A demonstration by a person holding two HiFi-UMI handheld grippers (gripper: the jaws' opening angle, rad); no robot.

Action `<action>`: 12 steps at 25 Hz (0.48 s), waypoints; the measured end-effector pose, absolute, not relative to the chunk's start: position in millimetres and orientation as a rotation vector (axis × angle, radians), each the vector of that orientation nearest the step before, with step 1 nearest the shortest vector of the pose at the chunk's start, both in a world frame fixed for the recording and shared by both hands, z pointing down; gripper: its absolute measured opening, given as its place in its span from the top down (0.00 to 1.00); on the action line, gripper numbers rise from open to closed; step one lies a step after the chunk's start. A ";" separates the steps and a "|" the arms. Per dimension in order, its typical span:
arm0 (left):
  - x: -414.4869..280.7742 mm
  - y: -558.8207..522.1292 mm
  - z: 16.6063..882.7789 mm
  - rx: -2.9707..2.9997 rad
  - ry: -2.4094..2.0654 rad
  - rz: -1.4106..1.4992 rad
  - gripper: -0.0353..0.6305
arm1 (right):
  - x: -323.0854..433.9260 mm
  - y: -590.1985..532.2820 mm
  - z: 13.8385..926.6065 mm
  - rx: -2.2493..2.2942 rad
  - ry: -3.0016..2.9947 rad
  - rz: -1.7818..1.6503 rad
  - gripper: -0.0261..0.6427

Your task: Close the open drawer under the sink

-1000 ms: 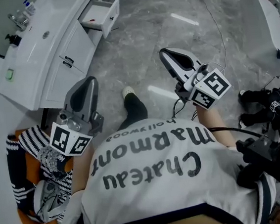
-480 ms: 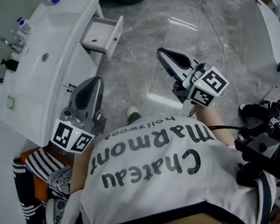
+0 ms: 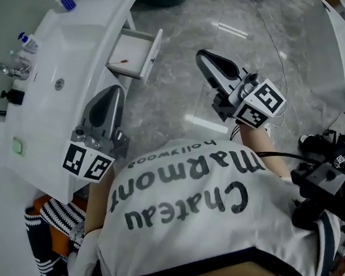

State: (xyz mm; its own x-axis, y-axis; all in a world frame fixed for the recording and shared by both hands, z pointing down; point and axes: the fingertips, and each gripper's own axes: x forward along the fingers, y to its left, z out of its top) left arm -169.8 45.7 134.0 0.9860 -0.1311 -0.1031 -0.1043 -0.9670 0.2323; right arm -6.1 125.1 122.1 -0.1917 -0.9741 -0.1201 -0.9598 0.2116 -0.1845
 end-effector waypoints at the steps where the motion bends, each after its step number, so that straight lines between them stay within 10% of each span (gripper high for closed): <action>1: -167.4 40.6 133.5 2.905 -0.175 -0.177 0.93 | -5.6 119.8 121.3 -1.850 2.279 -0.090 0.94; 12: -132.7 7.3 138.5 2.810 -0.290 -0.231 0.93 | 4.3 60.2 125.6 -1.718 2.379 -0.157 0.94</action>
